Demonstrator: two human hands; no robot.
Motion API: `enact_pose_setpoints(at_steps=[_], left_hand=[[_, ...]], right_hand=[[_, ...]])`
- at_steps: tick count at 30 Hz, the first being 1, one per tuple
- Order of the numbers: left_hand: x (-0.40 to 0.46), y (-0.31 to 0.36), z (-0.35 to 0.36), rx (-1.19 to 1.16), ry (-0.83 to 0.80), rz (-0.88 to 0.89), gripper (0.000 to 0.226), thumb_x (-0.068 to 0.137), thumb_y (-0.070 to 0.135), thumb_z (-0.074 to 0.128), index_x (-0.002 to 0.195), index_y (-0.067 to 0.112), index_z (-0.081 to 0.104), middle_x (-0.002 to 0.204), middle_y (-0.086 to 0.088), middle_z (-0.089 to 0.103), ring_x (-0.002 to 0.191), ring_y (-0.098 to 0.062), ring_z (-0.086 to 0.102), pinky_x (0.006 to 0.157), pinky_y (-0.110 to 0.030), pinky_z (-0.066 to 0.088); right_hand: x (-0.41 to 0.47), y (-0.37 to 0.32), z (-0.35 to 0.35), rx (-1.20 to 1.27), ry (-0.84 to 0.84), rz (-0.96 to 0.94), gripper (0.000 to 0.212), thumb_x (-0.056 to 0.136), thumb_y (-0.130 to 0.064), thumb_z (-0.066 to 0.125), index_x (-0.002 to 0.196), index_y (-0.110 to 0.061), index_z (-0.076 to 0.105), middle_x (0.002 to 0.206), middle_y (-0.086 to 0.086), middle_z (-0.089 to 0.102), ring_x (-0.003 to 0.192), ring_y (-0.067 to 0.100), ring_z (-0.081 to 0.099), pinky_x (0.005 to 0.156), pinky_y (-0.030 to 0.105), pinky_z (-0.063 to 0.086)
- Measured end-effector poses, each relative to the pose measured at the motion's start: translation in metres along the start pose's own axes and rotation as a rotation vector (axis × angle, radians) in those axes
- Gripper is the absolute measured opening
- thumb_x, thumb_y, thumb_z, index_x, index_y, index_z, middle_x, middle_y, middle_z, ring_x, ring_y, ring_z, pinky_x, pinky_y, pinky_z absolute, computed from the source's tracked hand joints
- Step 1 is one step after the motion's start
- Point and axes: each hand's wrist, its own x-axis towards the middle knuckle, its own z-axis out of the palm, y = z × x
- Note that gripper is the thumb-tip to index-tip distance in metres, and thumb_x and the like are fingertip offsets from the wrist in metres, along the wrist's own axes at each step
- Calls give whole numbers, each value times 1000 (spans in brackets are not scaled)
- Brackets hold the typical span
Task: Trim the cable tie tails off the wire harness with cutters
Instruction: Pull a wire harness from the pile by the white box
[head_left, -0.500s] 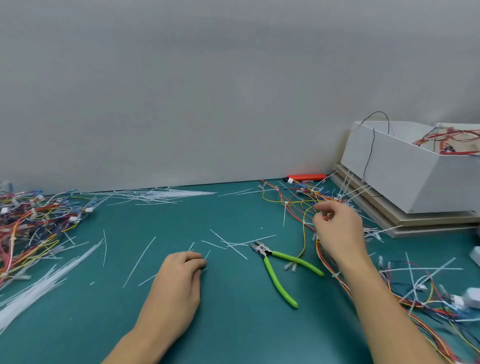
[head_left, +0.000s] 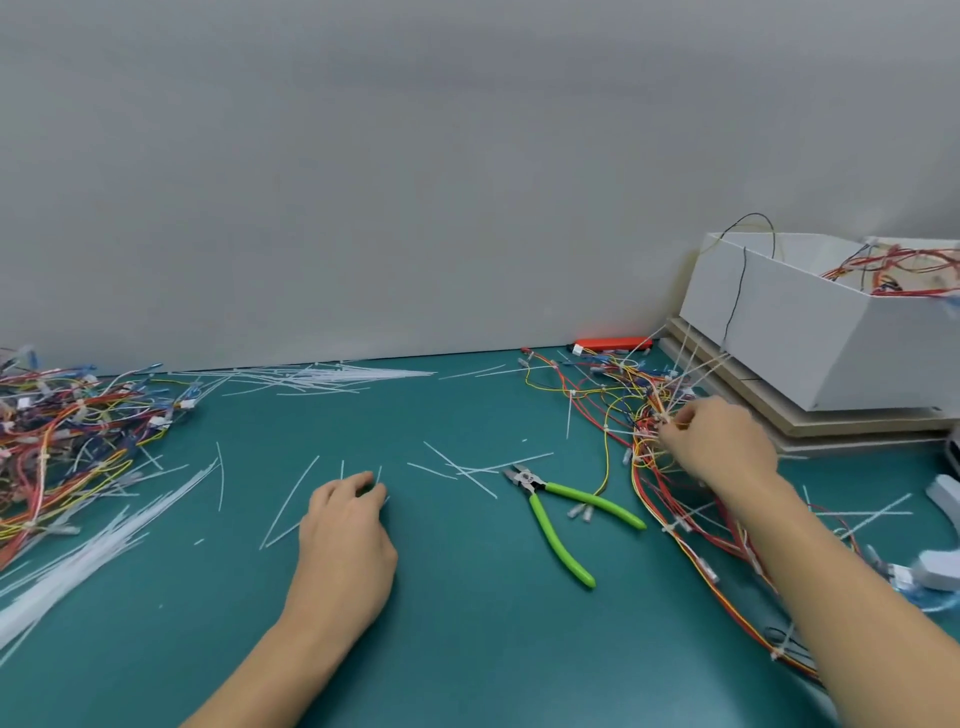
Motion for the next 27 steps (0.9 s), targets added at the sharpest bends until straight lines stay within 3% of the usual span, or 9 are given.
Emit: enact_pose_setpoints(at_steps=[3, 5, 7, 9, 13, 18, 21, 23, 27], left_hand=[[-1, 1, 0, -21, -7, -18, 33, 88, -7, 39, 92, 12, 67, 124, -4, 62, 119, -33, 47, 97, -41, 43], [-1, 1, -1, -16, 5, -8, 40, 90, -5, 41, 107, 14, 71, 133, 1, 60, 124, -29, 44, 101, -40, 41], [-1, 1, -1, -14, 6, -5, 43, 91, -4, 42, 115, 16, 72, 138, 3, 57, 127, -28, 42, 103, -40, 41], [-1, 1, -1, -13, 6, -6, 43, 91, -4, 44, 117, 16, 72, 139, 2, 57, 128, -28, 42, 103, -41, 41], [-2, 1, 0, -16, 16, -15, 43, 92, -3, 45, 120, 17, 72, 140, 2, 57, 129, -27, 42, 104, -41, 40], [-1, 0, 1, -16, 33, -9, 44, 92, -2, 45, 123, 17, 72, 140, 2, 57, 130, -27, 43, 105, -41, 40], [-1, 0, 1, -24, 34, -16, 43, 93, -2, 46, 123, 15, 72, 140, 1, 57, 131, -28, 43, 106, -41, 39], [-2, 1, 2, -23, 37, -10, 43, 93, -2, 46, 123, 15, 71, 140, 1, 58, 131, -28, 43, 106, -41, 39], [-2, 0, 1, -20, 36, -9, 43, 94, -1, 46, 125, 15, 71, 140, 1, 58, 131, -28, 43, 106, -42, 40]], right_hand=[[11, 1, -11, -130, 68, 30, 28, 93, -47, 65, 99, -22, 75, 110, 10, 70, 110, 36, 60, 97, 51, 51], [21, 3, -21, -193, 35, 48, 28, 94, -42, 64, 90, -16, 69, 101, 10, 68, 101, 34, 61, 97, 52, 49], [34, 5, -30, -132, -70, 17, 32, 100, -32, 59, 81, -6, 62, 84, 11, 65, 83, 31, 64, 86, 47, 56], [45, 6, -43, -9, -109, 11, 33, 104, -23, 54, 83, 0, 64, 83, 17, 68, 78, 33, 66, 72, 41, 56], [64, 8, -72, 168, 88, -55, 33, 105, -21, 52, 90, 3, 67, 83, 20, 67, 74, 34, 61, 64, 37, 44], [84, 6, -106, 296, 254, -148, 28, 104, -31, 59, 106, -7, 74, 99, 14, 69, 92, 33, 59, 82, 39, 44], [90, 2, -125, 385, 507, -207, 33, 101, -31, 58, 107, -4, 76, 97, 20, 73, 81, 26, 56, 76, 31, 39], [93, -1, -136, 407, 585, -231, 37, 98, -35, 56, 103, -4, 77, 93, 17, 74, 76, 23, 55, 75, 28, 37], [99, -4, -160, 359, 398, -228, 36, 98, -37, 59, 97, -5, 77, 89, 12, 74, 71, 25, 59, 70, 32, 45]])
